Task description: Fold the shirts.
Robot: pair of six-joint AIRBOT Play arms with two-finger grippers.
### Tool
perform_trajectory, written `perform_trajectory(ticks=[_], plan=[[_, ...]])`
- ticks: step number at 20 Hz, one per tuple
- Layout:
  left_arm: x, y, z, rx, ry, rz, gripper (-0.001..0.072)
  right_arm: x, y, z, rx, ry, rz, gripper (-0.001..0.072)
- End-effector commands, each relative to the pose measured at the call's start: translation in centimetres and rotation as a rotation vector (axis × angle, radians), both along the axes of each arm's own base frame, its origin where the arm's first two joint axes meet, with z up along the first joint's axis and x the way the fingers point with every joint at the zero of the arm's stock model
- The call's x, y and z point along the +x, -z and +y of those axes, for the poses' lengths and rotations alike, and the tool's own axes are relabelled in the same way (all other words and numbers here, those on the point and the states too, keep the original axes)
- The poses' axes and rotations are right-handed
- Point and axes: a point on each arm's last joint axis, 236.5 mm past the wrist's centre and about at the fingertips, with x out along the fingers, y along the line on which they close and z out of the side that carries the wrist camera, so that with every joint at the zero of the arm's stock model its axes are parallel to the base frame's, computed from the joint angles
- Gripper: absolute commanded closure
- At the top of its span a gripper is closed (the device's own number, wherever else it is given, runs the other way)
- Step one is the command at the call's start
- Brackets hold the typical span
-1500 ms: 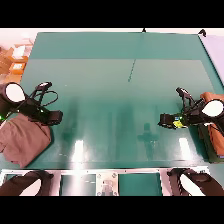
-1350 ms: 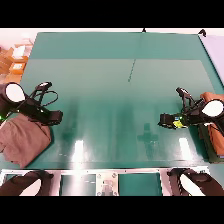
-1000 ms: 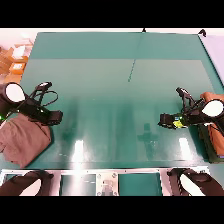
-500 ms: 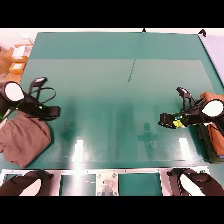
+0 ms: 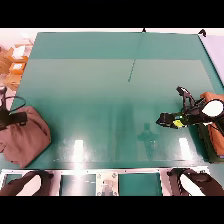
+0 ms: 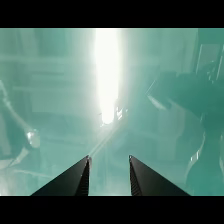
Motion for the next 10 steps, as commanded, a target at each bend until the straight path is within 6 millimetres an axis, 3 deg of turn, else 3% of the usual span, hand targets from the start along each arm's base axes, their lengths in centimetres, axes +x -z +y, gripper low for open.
perform_trajectory(ticks=[1,3,4,5,6,8,10], plan=[[-0.1,3.3,2.3,-0.033,-0.108,-0.117,-0.0013,0.2,0.0,0.0,-0.001,0.003,-0.009,0.0406],[0.9,4.4,2.0,-0.050,-0.111,-0.183,0.0002,0.2,0.0,0.0,-0.001,0.003,-0.009,0.0407],[1.4,4.7,1.7,-0.065,-0.114,-0.210,0.0093,0.2,0.0,0.0,-0.001,0.003,-0.009,0.0407],[1.8,5.0,1.4,-0.075,-0.114,-0.235,0.0226,0.2,0.0,0.0,-0.001,0.003,-0.010,0.0407],[2.1,5.1,1.1,-0.088,-0.097,-0.246,0.0311,0.2,0.0,0.0,-0.001,0.003,-0.009,0.0408],[2.2,5.1,0.8,-0.096,-0.054,-0.238,0.0678,0.2,0.0,0.0,-0.001,0.003,-0.009,0.0425],[3.0,4.4,0.1,-0.131,-0.050,-0.258,0.0685,0.2,-0.1,0.0,0.000,0.003,-0.009,0.0429]])
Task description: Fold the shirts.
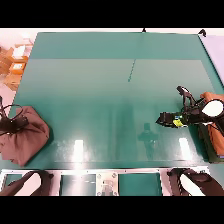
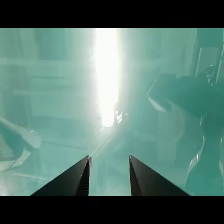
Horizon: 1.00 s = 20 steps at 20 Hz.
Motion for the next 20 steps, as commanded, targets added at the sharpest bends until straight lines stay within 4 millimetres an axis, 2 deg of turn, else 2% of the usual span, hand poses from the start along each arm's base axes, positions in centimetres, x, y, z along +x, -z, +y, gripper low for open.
perform_trajectory(ticks=[1,2,3,4,5,6,7,8,10,11,13,15,16,17,18,19,20], plan=[[2.4,-1.3,-1.8,-0.083,0.032,-0.087,0.0685,0.0,0.0,0.0,0.001,0.000,0.000,0.0475],[4.1,-2.8,-3.3,-0.142,0.066,-0.139,0.0686,0.0,0.0,0.0,0.000,0.000,0.000,0.0537],[6.3,-5.2,-6.1,-0.219,0.139,-0.211,0.0686,0.0,0.0,0.0,0.001,0.000,0.000,0.0577],[8.4,-8.0,-9.5,-0.296,0.229,-0.285,0.0686,0.0,0.0,0.0,0.001,0.000,-0.001,0.0578],[10.3,-11.4,-14.2,-0.383,0.339,-0.360,0.0687,0.0,0.0,0.0,0.000,0.000,-0.001,0.0585],[11.4,-14.5,-18.7,-0.448,0.448,-0.416,0.0687,0.0,-0.1,0.0,0.001,0.000,-0.002,0.0615],[11.7,-17.3,-23.7,-0.496,0.567,-0.463,0.0687,0.1,-0.2,0.0,0.001,0.000,-0.004,0.0679],[11.3,-19.4,-28.5,-0.530,0.684,-0.495,0.0686,0.3,-0.4,0.0,0.001,0.000,-0.010,0.0676],[9.0,-21.7,-36.3,-0.594,0.840,-0.530,0.0686,0.9,-1.2,0.0,0.000,0.001,-0.034,0.0675],[7.8,-22.3,-39.2,-0.619,0.899,-0.547,0.0687,1.4,-1.8,0.0,-0.001,0.001,-0.051,0.0675],[5.8,-22.2,-43.7,-0.670,0.970,-0.543,0.0687,2.3,-3.0,-0.1,-0.002,0.002,-0.087,0.0674],[4.4,-21.0,-47.4,-0.739,1.000,-0.505,0.0686,3.1,-4.2,-0.1,0.003,0.022,-0.113,0.0672],[3.6,-19.8,-49.5,-0.781,1.020,-0.473,0.0686,3.4,-4.7,-0.1,0.004,0.027,-0.124,0.0632],[2.8,-18.3,-51.6,-0.821,1.044,-0.434,0.0685,3.6,-5.1,-0.1,0.008,0.041,-0.130,0.0554],[1.8,-16.2,-53.4,-0.862,1.057,-0.373,0.0684,3.8,-5.3,-0.1,0.011,0.050,-0.134,0.0503],[1.3,-13.9,-54.6,-0.892,1.046,-0.308,0.0673,3.9,-5.5,-0.1,0.011,0.050,-0.137,0.0502],[1.2,-11.9,-55.1,-0.913,1.021,-0.249,0.0343,3.9,-5.4,-0.1,0.011,0.050,-0.137,0.0447]])
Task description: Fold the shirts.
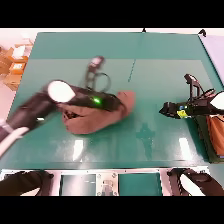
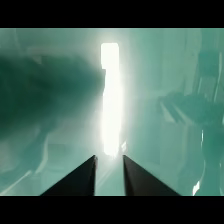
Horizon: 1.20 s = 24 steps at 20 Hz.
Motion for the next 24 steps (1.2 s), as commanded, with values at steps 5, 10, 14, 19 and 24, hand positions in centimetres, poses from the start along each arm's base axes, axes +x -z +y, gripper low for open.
perform_trajectory(ticks=[5,10,14,19,24], plan=[[3.4,2.1,5.6,0.010,0.001,0.244,-0.0012,-0.2,-0.5,0.1,0.007,0.003,0.011,0.0198],[8.6,3.5,24.3,0.250,-0.275,0.255,-0.0012,-3.1,4.2,1.1,0.059,0.021,0.136,0.0154],[7.8,8.3,35.5,0.478,-0.464,0.327,-0.0012,-4.6,7.3,5.8,0.297,0.036,0.191,0.0155],[9.7,11.9,38.4,0.483,-0.518,0.270,-0.0011,-4.7,11.0,8.2,0.296,-0.002,0.274,0.0155],[10.5,16.0,34.3,0.308,-0.416,0.363,-0.0010,-4.4,12.3,9.3,0.294,-0.013,0.307,0.0155]])
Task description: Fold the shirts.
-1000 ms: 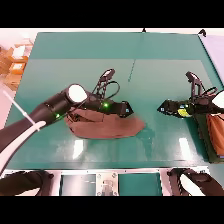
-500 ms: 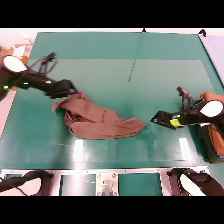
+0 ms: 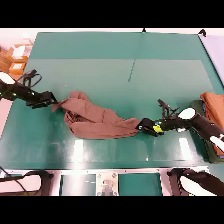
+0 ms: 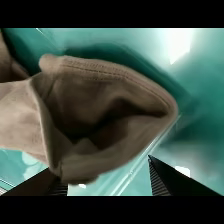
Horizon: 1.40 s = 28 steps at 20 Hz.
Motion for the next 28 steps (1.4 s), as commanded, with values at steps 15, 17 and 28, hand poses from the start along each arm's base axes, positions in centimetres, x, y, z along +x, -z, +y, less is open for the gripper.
perform_trajectory(ticks=[15,17,28], plan=[[8.4,-27.4,-5.1,-0.206,0.112,-0.734,0.0685,16.3,-20.6,-5.3,-0.033,-0.019,-0.590,0.0691],[6.3,-38.0,-5.5,-0.156,0.120,-0.976,0.0686,17.3,-29.9,-7.4,-0.069,-0.018,-0.775,0.0691],[-17.3,-65.7,-10.2,0.059,0.180,-1.769,0.0685,1.6,-59.6,-7.3,-0.372,-0.025,-1.593,0.0691]])
